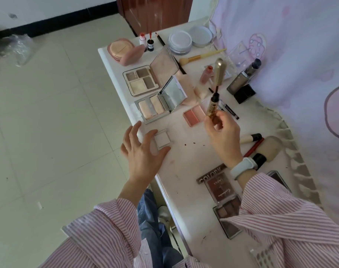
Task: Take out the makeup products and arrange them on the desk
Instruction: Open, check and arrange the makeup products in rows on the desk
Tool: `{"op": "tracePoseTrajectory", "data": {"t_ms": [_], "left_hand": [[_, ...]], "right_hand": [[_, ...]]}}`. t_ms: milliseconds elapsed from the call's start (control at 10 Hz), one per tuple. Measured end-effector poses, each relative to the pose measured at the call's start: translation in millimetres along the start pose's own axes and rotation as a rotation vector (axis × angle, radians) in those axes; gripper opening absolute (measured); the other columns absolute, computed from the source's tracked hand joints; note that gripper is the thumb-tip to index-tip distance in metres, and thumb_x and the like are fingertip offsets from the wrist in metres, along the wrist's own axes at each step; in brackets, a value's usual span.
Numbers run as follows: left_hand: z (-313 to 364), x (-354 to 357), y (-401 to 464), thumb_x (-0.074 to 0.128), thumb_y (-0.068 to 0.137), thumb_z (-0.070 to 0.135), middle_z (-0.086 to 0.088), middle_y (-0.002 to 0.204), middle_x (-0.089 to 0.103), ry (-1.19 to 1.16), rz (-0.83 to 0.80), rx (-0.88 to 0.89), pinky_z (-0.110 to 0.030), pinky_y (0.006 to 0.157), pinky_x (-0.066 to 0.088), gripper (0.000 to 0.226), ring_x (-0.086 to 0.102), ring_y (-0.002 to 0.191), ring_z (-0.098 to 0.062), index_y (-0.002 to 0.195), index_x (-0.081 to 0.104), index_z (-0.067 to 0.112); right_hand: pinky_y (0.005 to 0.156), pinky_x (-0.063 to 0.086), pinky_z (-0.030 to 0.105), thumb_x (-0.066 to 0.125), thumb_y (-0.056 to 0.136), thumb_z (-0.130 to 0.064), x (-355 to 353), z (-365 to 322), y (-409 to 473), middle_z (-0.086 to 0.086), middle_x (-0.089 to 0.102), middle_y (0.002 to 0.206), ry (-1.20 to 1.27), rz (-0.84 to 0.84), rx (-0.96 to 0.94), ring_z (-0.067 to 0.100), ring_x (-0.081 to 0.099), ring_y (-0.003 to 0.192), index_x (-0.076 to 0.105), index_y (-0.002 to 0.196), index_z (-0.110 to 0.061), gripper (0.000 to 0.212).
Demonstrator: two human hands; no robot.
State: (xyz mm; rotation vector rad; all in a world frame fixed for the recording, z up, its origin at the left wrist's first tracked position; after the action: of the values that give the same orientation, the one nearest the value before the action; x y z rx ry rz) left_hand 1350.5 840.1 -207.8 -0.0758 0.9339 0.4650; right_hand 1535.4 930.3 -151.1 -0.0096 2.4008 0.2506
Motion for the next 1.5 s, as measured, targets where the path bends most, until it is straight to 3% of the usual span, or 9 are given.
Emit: {"op": "tracePoseTrajectory", "data": {"t_ms": [200,400,500,600,700,900,1100,1500], "left_hand": [[-1,1,-3,0.051,0.068,0.062,-0.016,0.139,0.04,0.028,-0.008,-0.036,-0.054,0.096,0.028,0.062,0.029,0.13,-0.038,0.111,0.064,0.019],[-2,2,-4,0.05,0.068,0.064,-0.014,0.141,0.038,0.018,-0.01,-0.059,-0.052,0.099,0.024,0.064,0.026,0.132,-0.037,0.114,0.063,0.021],[-2,2,-5,0.05,0.068,0.063,-0.014,0.141,0.037,0.012,-0.011,-0.062,-0.052,0.1,0.024,0.064,0.026,0.132,-0.036,0.114,0.063,0.021],[-4,3,-5,0.051,0.068,0.064,-0.013,0.142,0.037,0.007,-0.017,-0.07,-0.051,0.1,0.023,0.064,0.025,0.133,-0.035,0.115,0.063,0.022],[-5,4,-5,0.051,0.069,0.065,-0.012,0.142,0.036,0.005,-0.019,-0.073,-0.051,0.101,0.023,0.064,0.025,0.133,-0.034,0.115,0.062,0.023],[-5,4,-5,0.05,0.068,0.065,-0.012,0.142,0.036,0.001,-0.018,-0.075,-0.05,0.101,0.022,0.065,0.025,0.133,-0.034,0.116,0.062,0.023],[-7,4,-5,0.051,0.068,0.066,-0.011,0.141,0.036,-0.015,-0.021,-0.076,-0.049,0.101,0.022,0.065,0.026,0.132,-0.033,0.116,0.062,0.024],[-5,4,-5,0.051,0.068,0.065,-0.012,0.14,0.038,-0.015,-0.019,-0.07,-0.049,0.099,0.024,0.065,0.028,0.13,-0.035,0.116,0.062,0.023]], "right_hand": [[0.06,0.032,0.001,0.06,0.088,-0.014,-12,28,-3,-0.002,0.051,0.073,-0.125,0.036,0.093,0.001,0.041,0.058,0.06,0.084,-0.003,0.012],[0.06,0.021,0.015,0.057,0.09,-0.023,-3,35,3,0.002,0.054,0.078,-0.221,-0.023,0.136,0.014,0.045,0.075,0.06,0.084,-0.004,0.019],[0.064,0.024,0.018,0.058,0.089,-0.025,-3,38,3,-0.001,0.056,0.079,-0.252,-0.011,0.143,0.013,0.042,0.08,0.062,0.085,-0.006,0.021],[0.071,0.042,0.034,0.059,0.087,-0.026,-2,40,2,0.006,0.065,0.083,-0.268,0.007,0.128,0.02,0.048,0.083,0.064,0.086,-0.005,0.022],[0.072,0.043,0.037,0.059,0.087,-0.027,-1,41,2,0.007,0.065,0.084,-0.284,0.006,0.128,0.022,0.048,0.085,0.063,0.086,-0.005,0.022],[0.069,0.039,0.031,0.058,0.088,-0.029,0,43,3,0.005,0.065,0.088,-0.295,0.007,0.125,0.015,0.044,0.084,0.061,0.088,-0.007,0.022],[0.075,0.043,0.037,0.058,0.087,-0.031,-1,42,4,0.004,0.064,0.092,-0.303,-0.01,0.161,0.015,0.043,0.085,0.061,0.09,-0.009,0.023],[0.072,0.038,0.031,0.059,0.086,-0.032,-2,41,4,0.006,0.063,0.093,-0.311,-0.022,0.165,0.013,0.04,0.085,0.06,0.091,-0.008,0.024]]}}
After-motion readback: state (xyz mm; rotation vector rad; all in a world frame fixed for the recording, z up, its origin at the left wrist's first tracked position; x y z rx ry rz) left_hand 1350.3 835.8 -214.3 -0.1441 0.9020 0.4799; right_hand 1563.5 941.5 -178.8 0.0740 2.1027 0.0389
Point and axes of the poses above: each hand's wrist, its own y-axis towards the middle knuckle, its own x-axis out of the palm, z = x × y, the point moved 3 cm from there along y, towards the middle knuckle
